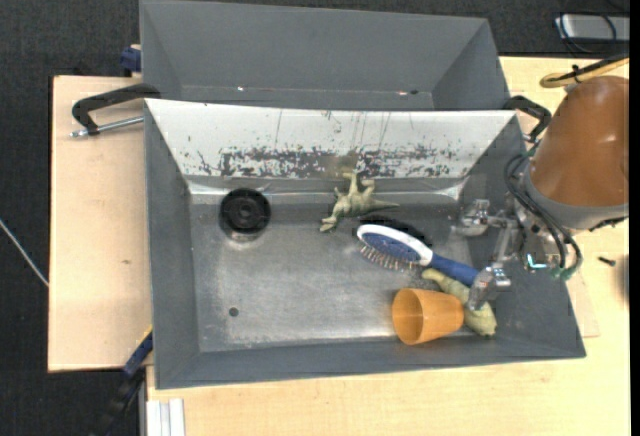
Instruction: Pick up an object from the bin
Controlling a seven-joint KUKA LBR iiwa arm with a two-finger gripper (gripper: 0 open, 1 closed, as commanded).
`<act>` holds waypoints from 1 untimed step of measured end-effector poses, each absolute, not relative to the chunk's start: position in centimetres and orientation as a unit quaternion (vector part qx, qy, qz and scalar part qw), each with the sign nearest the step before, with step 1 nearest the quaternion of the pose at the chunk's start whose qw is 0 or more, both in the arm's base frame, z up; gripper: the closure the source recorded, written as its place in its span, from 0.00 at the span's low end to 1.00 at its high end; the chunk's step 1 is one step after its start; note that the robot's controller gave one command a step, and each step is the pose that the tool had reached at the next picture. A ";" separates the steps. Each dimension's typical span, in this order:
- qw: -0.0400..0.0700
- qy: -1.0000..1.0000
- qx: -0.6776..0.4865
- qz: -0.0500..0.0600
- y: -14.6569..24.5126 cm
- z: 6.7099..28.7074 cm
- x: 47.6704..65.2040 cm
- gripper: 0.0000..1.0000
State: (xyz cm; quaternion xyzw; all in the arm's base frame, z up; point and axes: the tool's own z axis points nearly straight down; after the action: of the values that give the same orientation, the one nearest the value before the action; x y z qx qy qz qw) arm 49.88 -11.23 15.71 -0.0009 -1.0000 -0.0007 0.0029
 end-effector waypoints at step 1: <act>-0.002 -0.977 -0.214 -0.001 -8.5 7.2 52.7 0.00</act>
Offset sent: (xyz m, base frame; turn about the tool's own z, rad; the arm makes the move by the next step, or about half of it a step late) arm 0.0264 0.0266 -0.0871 0.4301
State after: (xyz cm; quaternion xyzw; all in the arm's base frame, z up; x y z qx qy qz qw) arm 52.70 -8.46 7.16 -0.2139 -0.9768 -0.0011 -0.0018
